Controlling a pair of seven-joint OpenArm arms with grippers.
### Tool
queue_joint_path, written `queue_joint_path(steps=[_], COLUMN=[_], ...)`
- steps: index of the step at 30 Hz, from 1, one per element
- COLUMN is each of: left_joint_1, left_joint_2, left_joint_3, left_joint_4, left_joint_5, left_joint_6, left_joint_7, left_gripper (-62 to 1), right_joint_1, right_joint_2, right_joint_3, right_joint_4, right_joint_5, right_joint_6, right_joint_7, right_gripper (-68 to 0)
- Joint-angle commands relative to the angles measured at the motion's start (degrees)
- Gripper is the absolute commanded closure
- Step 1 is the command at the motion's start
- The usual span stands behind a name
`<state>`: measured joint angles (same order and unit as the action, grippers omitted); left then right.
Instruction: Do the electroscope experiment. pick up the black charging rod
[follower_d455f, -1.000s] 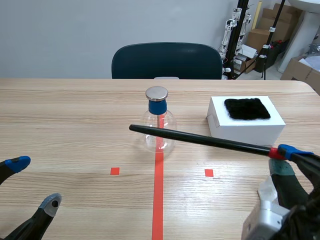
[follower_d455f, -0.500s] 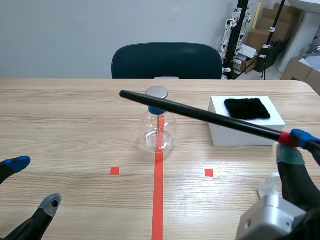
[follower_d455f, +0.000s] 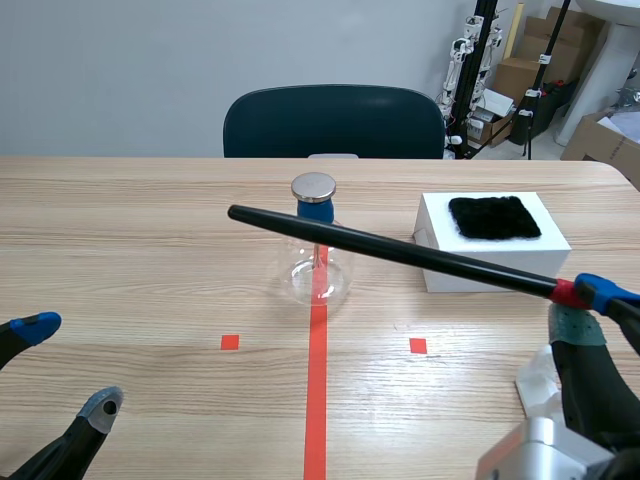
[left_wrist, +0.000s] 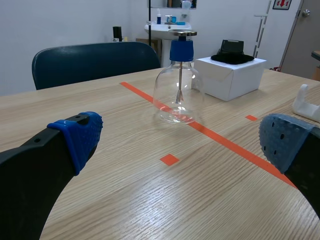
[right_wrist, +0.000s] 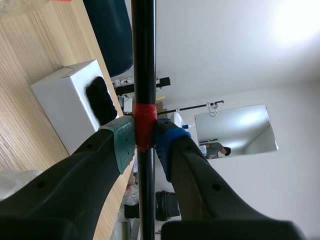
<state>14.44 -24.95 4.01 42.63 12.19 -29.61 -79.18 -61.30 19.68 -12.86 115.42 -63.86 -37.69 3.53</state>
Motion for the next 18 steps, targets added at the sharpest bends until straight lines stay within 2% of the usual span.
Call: queue_joint_path(steps=[1,7,11,18], left_joint_1=[-0.17,-0.17,-0.17,-0.17], left_joint_2=[-0.5,-0.5,-0.5,-0.5], left_joint_3=[-0.15,-0.15,-0.15,-0.15], left_joint_4=[1.2,1.2,1.2,1.2], left_joint_5=[-0.55,-0.55,-0.55,-0.55], left_joint_6=[0.07,0.07,0.07,0.07], left_joint_7=[-0.98,-0.98,-0.98,-0.98], left_gripper=[-62.3,-62.3,-62.3,-62.3], right_joint_1=[0.33,0.33,0.33,0.68], right_joint_2=[0.33,0.35,0.96,0.96], right_joint_3=[0.15,0.17,1.33,1.99], right_joint_4=[1.2,1.16,1.16,1.16], right_joint_5=[0.09,-0.11,-1.11,-0.85], right_joint_6=[-0.7,0.52,4.13,4.31], right_joint_7=[-0.61,-1.92,-2.4,-3.45], right_gripper=[0.1,0.1,0.1,0.1])
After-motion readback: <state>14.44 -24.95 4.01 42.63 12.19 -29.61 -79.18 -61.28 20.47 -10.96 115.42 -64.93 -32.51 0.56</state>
